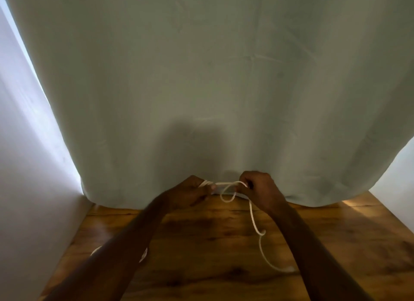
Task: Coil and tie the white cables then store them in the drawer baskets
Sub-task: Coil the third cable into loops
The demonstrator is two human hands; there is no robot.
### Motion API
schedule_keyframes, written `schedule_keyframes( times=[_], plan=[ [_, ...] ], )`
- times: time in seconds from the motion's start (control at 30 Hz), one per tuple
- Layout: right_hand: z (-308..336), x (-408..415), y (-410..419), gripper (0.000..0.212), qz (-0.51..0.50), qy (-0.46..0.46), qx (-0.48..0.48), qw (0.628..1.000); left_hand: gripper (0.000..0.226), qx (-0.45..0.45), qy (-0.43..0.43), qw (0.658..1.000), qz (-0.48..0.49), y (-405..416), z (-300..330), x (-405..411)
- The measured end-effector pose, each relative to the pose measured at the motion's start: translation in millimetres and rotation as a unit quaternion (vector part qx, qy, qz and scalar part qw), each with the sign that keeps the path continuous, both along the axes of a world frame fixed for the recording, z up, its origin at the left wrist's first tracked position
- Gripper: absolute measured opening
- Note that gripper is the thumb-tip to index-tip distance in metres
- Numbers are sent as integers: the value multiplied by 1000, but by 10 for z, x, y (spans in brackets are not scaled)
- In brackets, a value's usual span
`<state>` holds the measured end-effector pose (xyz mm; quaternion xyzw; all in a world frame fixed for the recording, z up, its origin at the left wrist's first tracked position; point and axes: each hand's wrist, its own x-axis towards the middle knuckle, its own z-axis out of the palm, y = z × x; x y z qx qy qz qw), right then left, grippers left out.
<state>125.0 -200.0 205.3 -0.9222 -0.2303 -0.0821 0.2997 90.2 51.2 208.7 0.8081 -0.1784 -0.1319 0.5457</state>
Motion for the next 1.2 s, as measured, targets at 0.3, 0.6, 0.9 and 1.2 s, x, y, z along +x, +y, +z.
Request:
schedule_keyframes(
  times=[0.3,0.6,0.9,1.2],
  plan=[
    [-286,138,-578,25,-199,91,196,956,40,-22,72,961,265,759,-258,84],
    [-568,185,-450,14,-153,85,-127,976,42,-204,150,948,193,357,-118,48],
    [-449,10,155,27,-116,43,228,966,44,-256,193,934,156,-347,90,150],
    [-50,-223,189,43,25,324,444,835,64,-282,208,928,125,-253,61,166]
  ],
)
